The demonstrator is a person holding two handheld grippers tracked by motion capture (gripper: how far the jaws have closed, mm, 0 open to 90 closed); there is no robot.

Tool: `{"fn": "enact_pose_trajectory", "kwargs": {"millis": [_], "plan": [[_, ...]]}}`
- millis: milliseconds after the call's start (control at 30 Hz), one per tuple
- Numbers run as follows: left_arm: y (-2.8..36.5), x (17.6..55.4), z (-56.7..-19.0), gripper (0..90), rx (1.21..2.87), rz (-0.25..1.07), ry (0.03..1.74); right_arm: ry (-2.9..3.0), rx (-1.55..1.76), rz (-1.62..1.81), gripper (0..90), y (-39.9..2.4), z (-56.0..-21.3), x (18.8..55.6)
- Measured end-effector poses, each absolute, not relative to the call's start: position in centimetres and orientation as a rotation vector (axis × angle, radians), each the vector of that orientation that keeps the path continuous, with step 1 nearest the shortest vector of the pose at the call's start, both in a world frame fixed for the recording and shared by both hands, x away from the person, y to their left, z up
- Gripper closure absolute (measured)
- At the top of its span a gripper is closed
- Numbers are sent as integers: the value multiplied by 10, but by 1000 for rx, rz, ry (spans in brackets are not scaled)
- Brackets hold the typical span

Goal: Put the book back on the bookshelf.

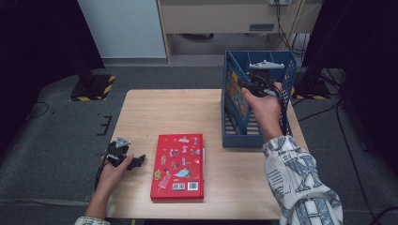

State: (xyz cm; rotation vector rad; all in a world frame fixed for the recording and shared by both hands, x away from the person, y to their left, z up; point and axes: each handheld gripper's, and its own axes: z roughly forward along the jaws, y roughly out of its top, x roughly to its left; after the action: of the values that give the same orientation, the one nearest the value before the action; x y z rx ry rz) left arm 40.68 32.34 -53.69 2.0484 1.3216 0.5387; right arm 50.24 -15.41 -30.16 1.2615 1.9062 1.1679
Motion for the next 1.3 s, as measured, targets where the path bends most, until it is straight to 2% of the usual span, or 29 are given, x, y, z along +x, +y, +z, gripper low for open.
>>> {"fn": "enact_pose_trajectory", "kwargs": {"millis": [1300], "plan": [[323, 407, -537, 0, 2049, 536, 1318, 1790, 1281, 1142, 823, -146, -308, 505]]}}
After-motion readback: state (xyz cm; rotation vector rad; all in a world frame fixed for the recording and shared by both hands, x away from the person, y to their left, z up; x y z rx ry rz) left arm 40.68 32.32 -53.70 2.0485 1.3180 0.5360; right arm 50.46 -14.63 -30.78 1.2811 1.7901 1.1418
